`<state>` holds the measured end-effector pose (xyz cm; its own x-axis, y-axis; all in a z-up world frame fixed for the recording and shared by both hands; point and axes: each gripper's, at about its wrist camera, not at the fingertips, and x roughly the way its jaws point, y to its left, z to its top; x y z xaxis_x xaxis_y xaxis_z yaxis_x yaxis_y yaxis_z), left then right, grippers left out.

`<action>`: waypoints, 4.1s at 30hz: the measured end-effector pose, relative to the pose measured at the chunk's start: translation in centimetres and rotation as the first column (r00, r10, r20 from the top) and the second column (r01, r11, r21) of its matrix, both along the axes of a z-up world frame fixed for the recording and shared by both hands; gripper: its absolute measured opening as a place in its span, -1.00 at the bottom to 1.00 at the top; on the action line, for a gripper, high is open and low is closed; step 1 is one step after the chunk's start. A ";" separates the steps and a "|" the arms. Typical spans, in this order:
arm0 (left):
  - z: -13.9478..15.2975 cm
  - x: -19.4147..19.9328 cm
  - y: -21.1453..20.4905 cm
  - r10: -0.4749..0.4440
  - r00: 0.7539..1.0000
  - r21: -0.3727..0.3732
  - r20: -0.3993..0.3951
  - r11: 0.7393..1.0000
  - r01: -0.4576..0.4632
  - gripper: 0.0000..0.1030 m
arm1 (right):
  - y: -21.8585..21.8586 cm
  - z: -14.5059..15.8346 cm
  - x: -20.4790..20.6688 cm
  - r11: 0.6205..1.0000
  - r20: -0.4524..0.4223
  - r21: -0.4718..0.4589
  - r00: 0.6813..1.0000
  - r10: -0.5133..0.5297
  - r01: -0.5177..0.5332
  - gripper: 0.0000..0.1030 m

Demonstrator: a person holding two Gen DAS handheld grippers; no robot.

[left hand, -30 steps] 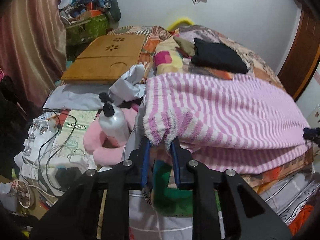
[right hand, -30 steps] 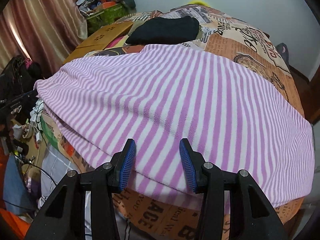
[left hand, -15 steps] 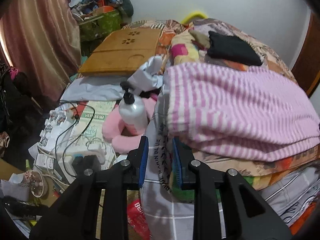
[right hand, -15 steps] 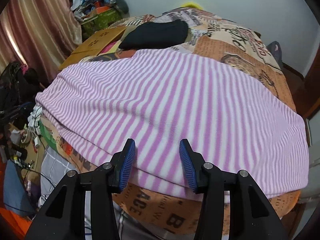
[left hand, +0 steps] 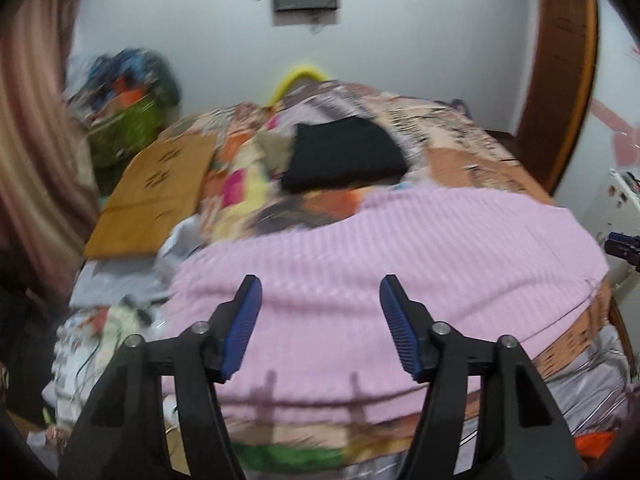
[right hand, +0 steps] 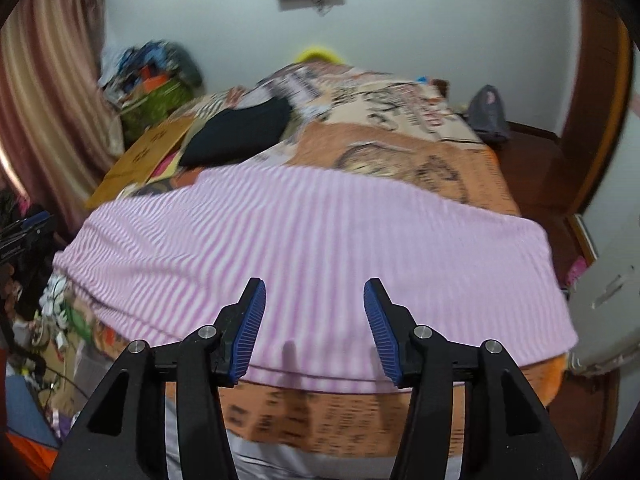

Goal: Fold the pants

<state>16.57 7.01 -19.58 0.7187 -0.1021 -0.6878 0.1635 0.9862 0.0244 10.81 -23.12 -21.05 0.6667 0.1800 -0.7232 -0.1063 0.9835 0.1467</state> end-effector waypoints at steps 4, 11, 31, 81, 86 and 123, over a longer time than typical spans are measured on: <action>0.8 1.4 -5.7 -0.085 0.996 -0.004 0.010 0.996 0.085 0.32 | -4.2 0.4 -0.8 0.997 0.027 0.003 0.997 -0.079 0.079 -0.07; 1.0 3.7 -15.1 -0.161 0.987 -0.009 -0.009 0.987 0.161 0.48 | -11.6 0.2 -2.7 0.980 0.061 0.024 0.978 -0.200 0.199 -0.05; -7.5 4.7 -32.6 -0.304 0.918 0.018 -0.254 0.948 0.319 0.59 | -23.3 -8.2 -7.1 0.856 -0.166 0.229 0.885 -0.434 0.463 0.10; -4.9 4.6 -27.0 -0.207 0.966 -0.101 -0.155 0.976 0.193 0.93 | -18.6 2.5 0.0 0.920 0.235 0.327 0.925 -0.300 0.215 -0.85; -4.8 4.6 -24.9 -0.192 0.968 -0.125 -0.162 0.977 0.173 0.93 | -17.8 0.6 -0.3 0.916 0.163 0.308 0.935 -0.316 0.256 -0.82; -6.7 4.0 -32.4 -0.258 0.943 0.035 -0.211 0.962 0.271 0.93 | -24.2 -12.1 -2.3 0.640 -0.137 0.630 0.874 -0.466 0.441 -0.26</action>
<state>20.54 -25.39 -26.33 0.5168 -0.2218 -0.8269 0.4259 0.9045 0.0236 8.48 -47.36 -33.11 0.8107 0.2459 -0.5313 0.3101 0.5894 0.7460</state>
